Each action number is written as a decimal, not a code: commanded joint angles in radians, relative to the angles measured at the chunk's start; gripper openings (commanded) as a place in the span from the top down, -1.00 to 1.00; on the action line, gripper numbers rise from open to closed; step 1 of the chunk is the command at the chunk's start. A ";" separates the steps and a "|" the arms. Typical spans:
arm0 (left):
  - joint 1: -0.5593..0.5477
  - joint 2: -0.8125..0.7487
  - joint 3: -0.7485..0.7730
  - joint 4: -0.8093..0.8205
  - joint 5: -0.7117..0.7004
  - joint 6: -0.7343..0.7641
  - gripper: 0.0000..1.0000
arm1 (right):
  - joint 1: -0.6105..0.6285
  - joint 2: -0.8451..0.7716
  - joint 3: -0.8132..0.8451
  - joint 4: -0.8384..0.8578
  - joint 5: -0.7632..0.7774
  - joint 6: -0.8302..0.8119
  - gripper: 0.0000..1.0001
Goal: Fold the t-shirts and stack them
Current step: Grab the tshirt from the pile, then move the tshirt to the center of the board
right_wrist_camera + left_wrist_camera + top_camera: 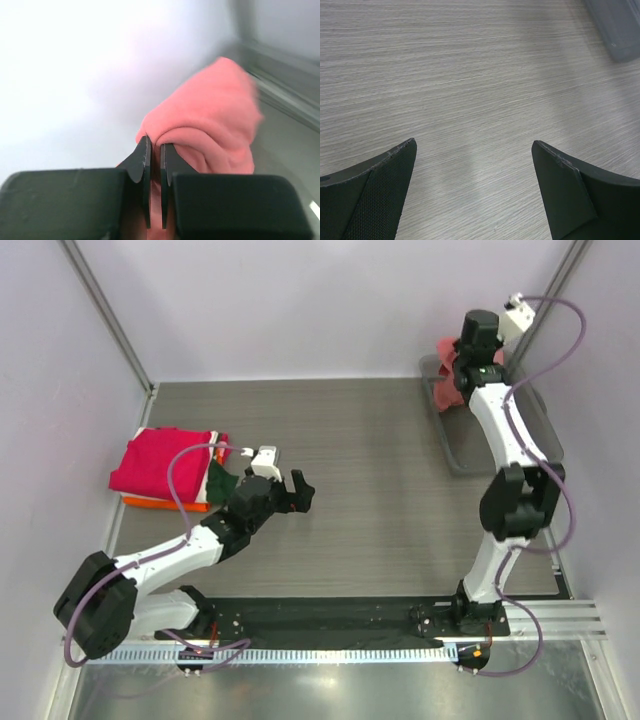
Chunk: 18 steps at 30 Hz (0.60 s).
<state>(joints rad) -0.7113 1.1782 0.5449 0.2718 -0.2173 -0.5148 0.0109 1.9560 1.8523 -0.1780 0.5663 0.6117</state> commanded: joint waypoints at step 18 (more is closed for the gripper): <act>0.003 -0.215 -0.049 -0.042 -0.289 0.016 -0.96 | 0.316 -0.609 -0.229 0.024 -0.911 0.071 0.98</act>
<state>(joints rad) -0.7113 1.0142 0.5159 0.2264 -0.4118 -0.5045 0.3244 1.3647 1.7050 -0.1474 -0.1337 0.5922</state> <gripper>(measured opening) 0.977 0.080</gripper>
